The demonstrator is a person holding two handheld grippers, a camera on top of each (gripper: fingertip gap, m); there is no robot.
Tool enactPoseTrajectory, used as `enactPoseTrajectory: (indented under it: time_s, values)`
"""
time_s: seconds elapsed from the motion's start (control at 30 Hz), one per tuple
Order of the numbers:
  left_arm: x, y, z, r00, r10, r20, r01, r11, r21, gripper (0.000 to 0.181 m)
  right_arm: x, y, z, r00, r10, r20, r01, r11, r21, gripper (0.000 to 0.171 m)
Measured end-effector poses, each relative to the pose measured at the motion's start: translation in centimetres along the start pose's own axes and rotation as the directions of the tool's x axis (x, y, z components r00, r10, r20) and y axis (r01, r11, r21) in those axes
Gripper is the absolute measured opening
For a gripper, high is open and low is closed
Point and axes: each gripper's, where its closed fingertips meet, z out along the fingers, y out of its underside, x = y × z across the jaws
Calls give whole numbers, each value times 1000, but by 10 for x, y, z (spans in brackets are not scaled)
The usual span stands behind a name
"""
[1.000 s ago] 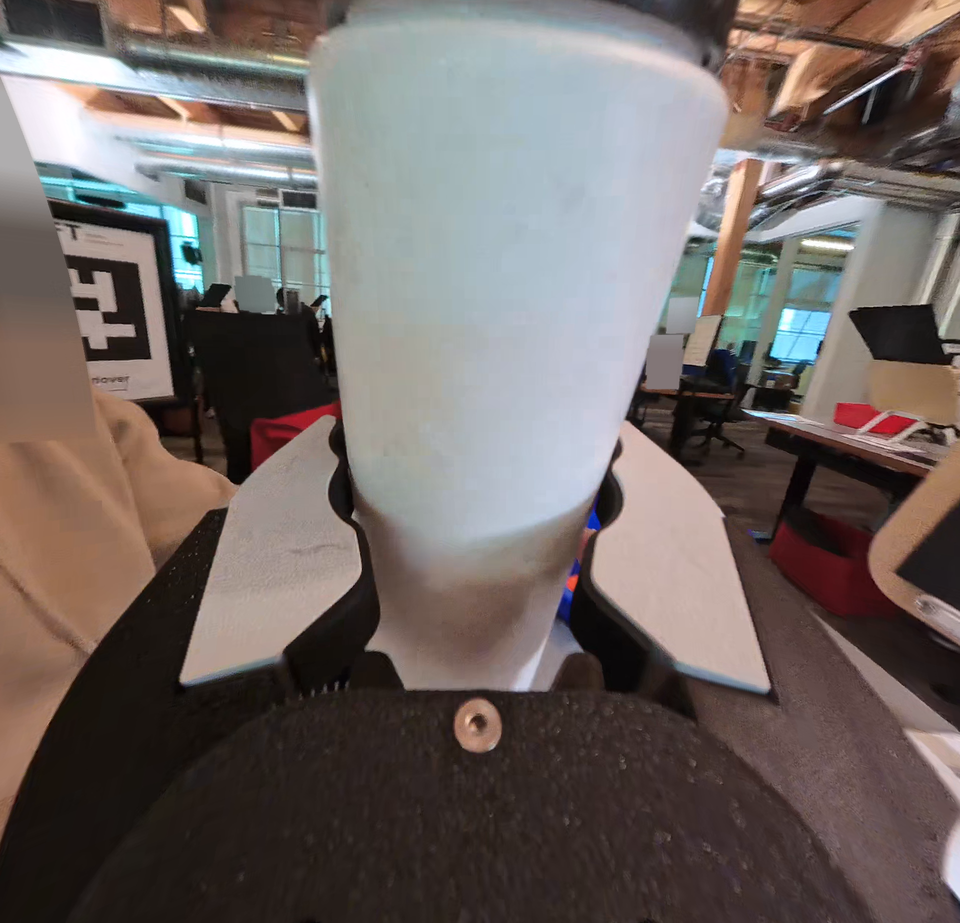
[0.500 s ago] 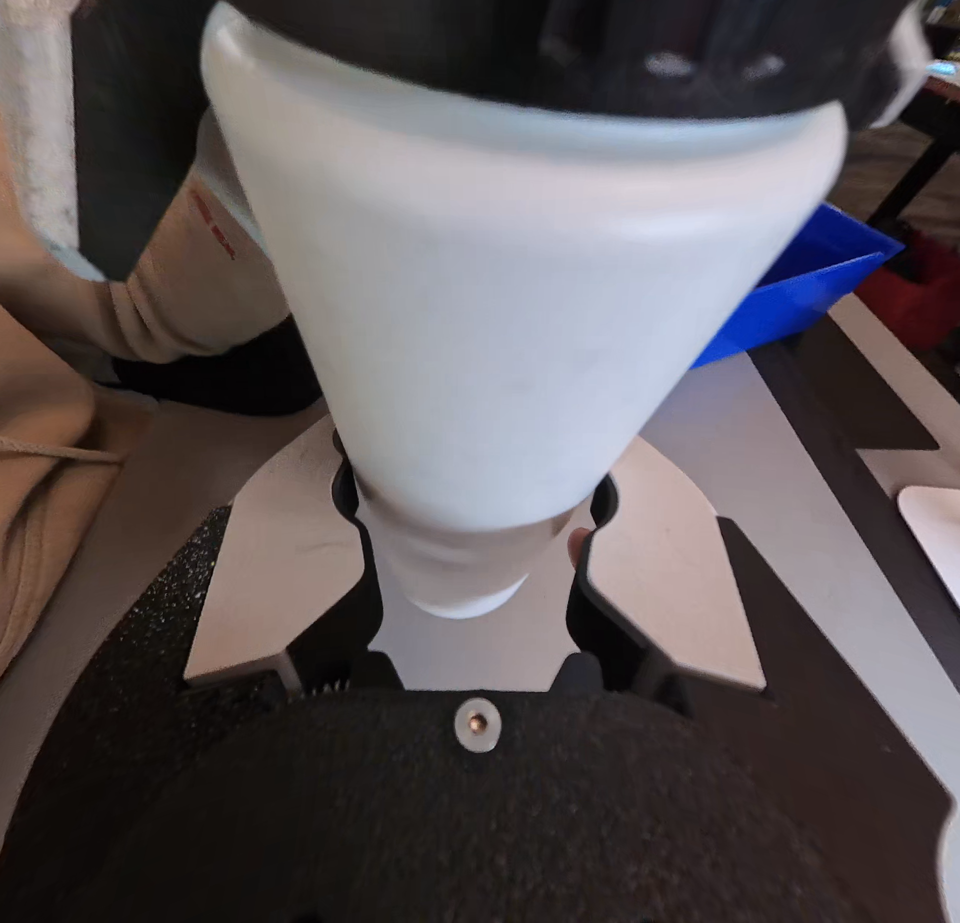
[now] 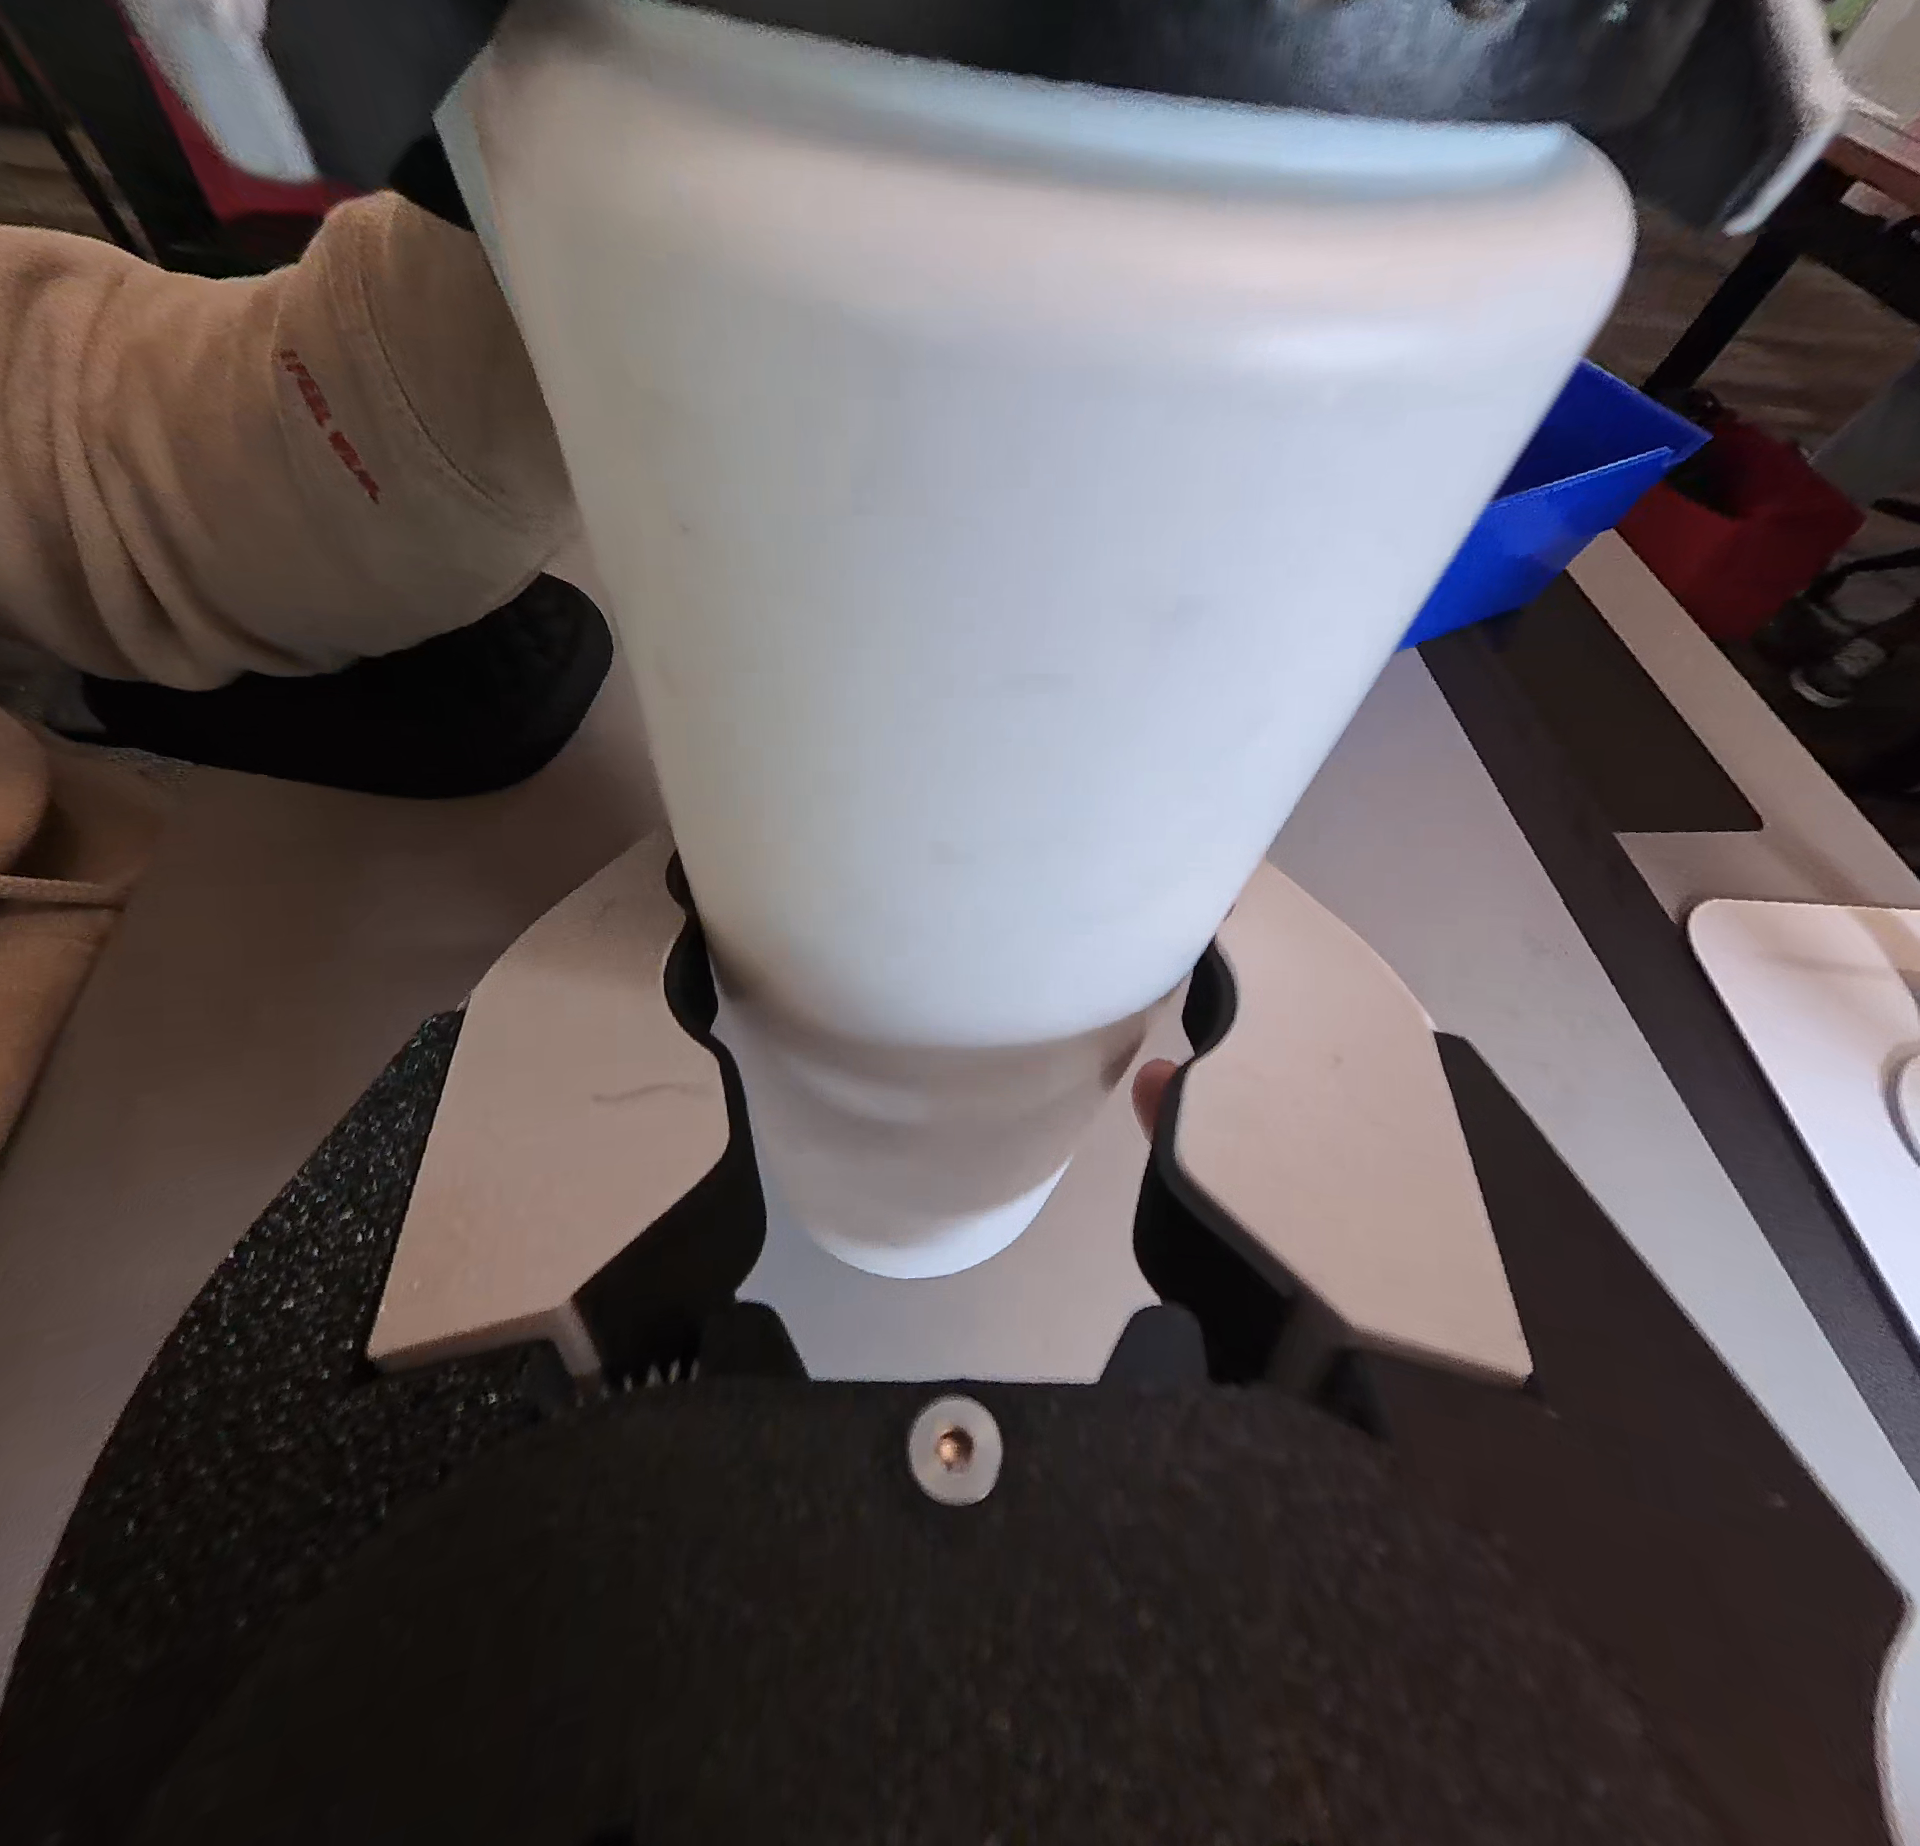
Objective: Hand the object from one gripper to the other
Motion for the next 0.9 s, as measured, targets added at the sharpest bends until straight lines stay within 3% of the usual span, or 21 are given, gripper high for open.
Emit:
enactPoseTrajectory:
  time_s: [0.2, 0.4, 0.6, 0.9]
  values:
    - [-20, -2, -15, 999, -32, 43, 31, 999, 24, 79, 20, -7, -7, 992, -12, -127, 19, 998, 55, 90]
    - [-62, 18, -44, 990, -113, 82, 112, 994, 18, 78, 39, -11, -23, 961, -29, -275, 28, 1000, -5, 94]
    - [-70, 31, -45, 990, -120, 69, 120, 993, 11, 79, 42, -18, -19, 915, -113, -387, 97, 993, -60, 91]
    - [-52, 28, -35, 998, -51, 25, 51, 999, 2, 79, 32, -32, -19, 927, -81, -365, 87, 996, -1, 90]
